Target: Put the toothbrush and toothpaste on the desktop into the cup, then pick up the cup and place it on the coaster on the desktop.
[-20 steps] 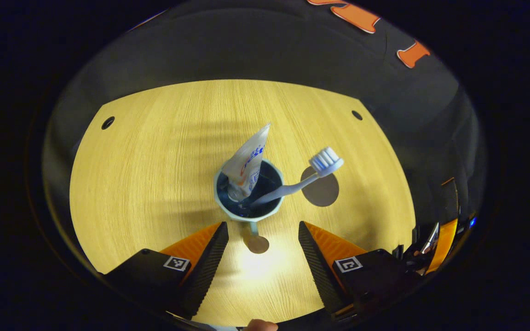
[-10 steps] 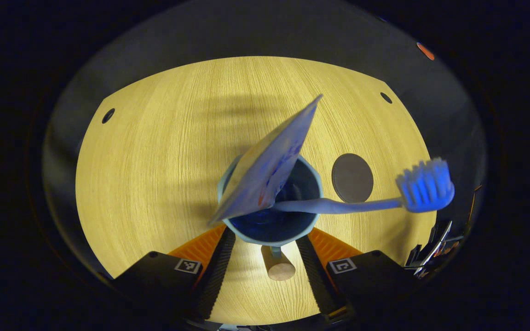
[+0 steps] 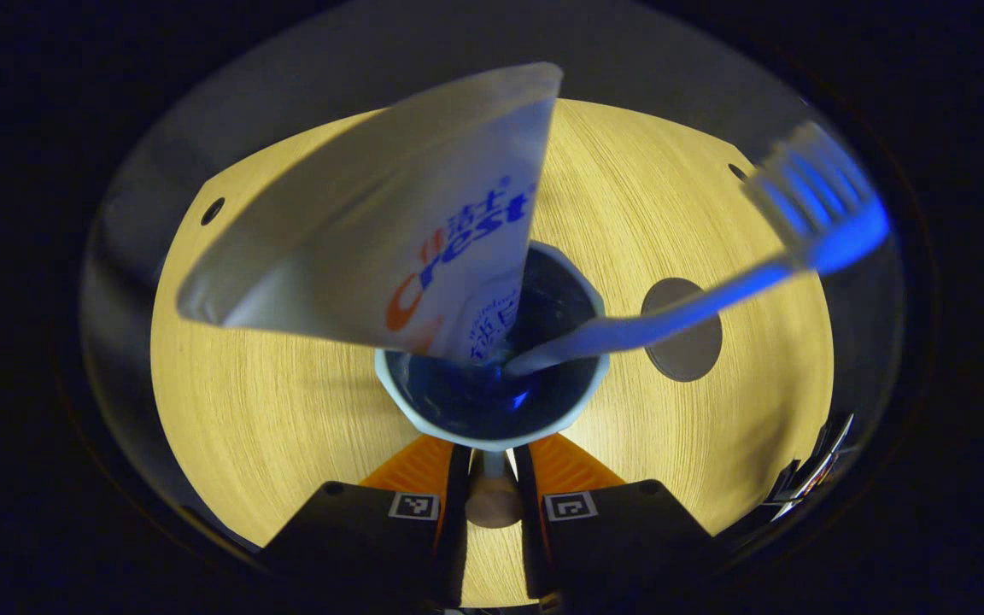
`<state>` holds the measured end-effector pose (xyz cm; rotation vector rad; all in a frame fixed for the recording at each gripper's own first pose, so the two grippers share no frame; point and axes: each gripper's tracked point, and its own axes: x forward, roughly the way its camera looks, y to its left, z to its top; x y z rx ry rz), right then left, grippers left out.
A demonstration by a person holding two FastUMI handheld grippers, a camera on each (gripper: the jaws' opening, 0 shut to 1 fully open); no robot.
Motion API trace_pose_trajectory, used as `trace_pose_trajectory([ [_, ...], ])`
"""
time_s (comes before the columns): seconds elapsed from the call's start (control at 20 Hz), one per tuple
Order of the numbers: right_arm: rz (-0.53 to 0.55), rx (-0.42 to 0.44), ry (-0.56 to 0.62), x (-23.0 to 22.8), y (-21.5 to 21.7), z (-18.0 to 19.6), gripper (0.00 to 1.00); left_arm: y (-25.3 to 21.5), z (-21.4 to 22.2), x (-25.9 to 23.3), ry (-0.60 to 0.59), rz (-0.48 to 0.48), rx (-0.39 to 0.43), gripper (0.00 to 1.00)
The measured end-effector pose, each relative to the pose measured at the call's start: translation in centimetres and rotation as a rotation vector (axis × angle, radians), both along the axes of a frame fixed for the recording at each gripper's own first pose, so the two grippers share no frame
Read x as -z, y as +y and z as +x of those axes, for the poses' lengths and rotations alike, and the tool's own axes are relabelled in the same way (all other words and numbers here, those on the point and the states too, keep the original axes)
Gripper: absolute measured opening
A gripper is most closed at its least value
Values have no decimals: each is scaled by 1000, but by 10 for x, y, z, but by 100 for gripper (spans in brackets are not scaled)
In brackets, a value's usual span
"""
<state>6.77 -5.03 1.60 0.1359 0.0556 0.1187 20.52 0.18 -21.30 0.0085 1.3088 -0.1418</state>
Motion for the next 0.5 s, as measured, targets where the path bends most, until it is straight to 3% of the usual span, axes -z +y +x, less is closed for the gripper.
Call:
trace_pose_trajectory([
  [0.4,-5,23,-11,-1,-13,-15,97,-17,37,-1,-45,-9,-6,31],
  [0.45,-6,26,-13,-1,-16,-20,97,-36,49,-92,-61,-8,-2,31],
  [0.5,-9,33,-16,-1,-20,-23,97,-27,66,-124,-71,-5,4,31],
])
